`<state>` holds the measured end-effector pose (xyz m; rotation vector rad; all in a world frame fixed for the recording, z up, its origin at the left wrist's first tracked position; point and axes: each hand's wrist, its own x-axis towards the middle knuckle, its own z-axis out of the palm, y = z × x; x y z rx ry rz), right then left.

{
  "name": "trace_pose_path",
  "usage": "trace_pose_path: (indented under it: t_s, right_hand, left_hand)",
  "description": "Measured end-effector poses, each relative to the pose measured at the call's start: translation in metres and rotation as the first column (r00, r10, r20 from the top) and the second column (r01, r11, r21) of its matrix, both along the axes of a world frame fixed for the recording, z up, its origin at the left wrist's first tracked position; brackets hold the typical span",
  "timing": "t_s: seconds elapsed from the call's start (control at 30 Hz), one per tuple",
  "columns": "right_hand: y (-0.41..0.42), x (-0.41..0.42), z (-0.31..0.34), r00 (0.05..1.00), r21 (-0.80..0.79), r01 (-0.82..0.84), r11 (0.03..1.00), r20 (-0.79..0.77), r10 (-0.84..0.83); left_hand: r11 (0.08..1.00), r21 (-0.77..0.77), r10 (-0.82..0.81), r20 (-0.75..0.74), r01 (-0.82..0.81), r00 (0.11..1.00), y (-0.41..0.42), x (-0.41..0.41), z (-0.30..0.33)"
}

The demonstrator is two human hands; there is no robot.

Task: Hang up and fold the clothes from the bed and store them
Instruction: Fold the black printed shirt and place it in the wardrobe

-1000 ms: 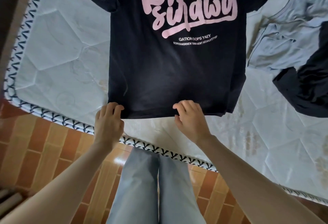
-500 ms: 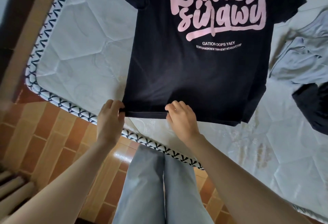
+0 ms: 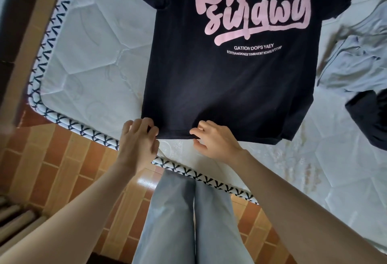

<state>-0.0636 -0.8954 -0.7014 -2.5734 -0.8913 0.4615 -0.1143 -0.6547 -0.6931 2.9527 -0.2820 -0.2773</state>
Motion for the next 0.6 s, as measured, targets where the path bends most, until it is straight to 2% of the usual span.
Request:
trace_pose_path:
  t_s: [0.1,0.2,0.37,0.47,0.6]
  right_hand:
    - [-0.019,-0.007,0.004,0.987,0.003,0.162,0.987,0.004,-0.162]
    - [-0.051,-0.013,0.003,0.949,-0.041,0.310,0.950,0.083,-0.306]
    - [-0.112,-0.031,0.009,0.849,-0.086,0.522,0.848,0.140,-0.509]
    - [-0.137,-0.042,0.013,0.716,-0.100,0.696,0.711,0.168,-0.678]
    - [-0.162,-0.050,0.011,0.408,-0.110,0.911,0.398,0.090,-0.909]
  left_hand:
    - [0.988,-0.070,-0.133,0.086,0.139,0.987,-0.025,0.008,0.000]
    - [0.957,-0.130,-0.241,0.131,0.258,0.962,-0.062,0.017,-0.005]
    - [0.916,-0.204,-0.323,0.133,0.345,0.937,-0.129,0.036,-0.017]
    - [0.898,-0.198,-0.383,0.094,0.394,0.919,-0.164,0.045,-0.018]
    - [0.881,-0.182,-0.436,0.044,0.436,0.899,-0.203,0.052,-0.016]
